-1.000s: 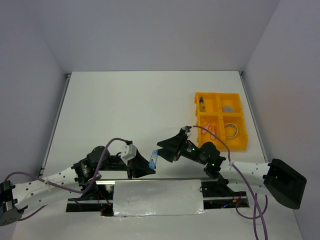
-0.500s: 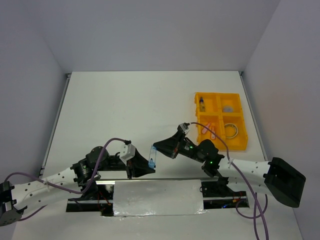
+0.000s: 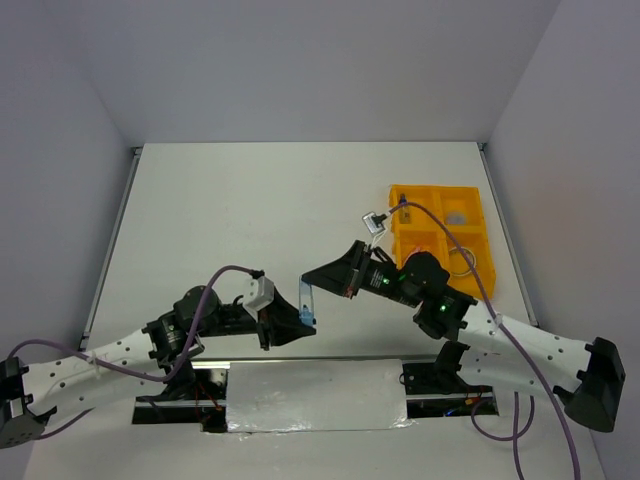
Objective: Sort the stationery into containers
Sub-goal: Close the pen cap on the pen.
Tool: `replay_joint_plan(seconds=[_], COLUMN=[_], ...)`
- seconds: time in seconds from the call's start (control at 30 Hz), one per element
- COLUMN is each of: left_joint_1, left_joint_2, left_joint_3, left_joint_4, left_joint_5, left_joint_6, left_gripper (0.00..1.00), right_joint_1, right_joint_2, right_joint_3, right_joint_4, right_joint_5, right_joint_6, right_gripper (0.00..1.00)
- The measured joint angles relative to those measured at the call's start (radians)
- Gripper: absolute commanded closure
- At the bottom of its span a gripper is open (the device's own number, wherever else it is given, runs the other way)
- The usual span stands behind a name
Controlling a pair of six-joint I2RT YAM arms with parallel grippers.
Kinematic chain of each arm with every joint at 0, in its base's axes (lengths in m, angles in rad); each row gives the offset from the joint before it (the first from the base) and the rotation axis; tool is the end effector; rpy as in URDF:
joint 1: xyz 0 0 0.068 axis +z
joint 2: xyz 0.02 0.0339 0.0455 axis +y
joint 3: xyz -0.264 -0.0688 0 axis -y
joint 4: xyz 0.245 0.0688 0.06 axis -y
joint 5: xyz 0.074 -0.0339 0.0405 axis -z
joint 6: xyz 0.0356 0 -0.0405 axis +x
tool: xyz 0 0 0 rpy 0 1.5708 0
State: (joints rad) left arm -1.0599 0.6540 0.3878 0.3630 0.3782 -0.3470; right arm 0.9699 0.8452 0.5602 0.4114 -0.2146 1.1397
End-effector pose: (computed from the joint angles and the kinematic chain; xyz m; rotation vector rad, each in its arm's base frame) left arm 0.0713 -0.1540 0.2779 0.8830 1.3951 -1.3871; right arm 0.1095 0.1731 0.3134 -0.0644 1.7507 1.8093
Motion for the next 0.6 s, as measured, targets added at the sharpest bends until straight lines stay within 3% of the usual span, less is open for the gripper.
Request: replay_joint_plan(seconds=[0.27, 0.6], left_joint_1=[0.0, -0.002], left_joint_2=[0.069, 0.124], left_joint_3=[0.052, 0.093], left_joint_4=[0.011, -0.026], left_joint_5=[0.0, 0.012], left_joint_6=[-0.026, -0.048], left_gripper=[1.0, 1.0], right_joint_1=[0.001, 0.004], right_joint_2=[-0.033, -0.084], right_joint_3=[0.149, 0.15], right_joint_4=[-0.186, -0.215], right_joint_5=[-0.082, -0.171], right_joint_6=[-0.387, -0.602], right_gripper=[1.0, 1.0])
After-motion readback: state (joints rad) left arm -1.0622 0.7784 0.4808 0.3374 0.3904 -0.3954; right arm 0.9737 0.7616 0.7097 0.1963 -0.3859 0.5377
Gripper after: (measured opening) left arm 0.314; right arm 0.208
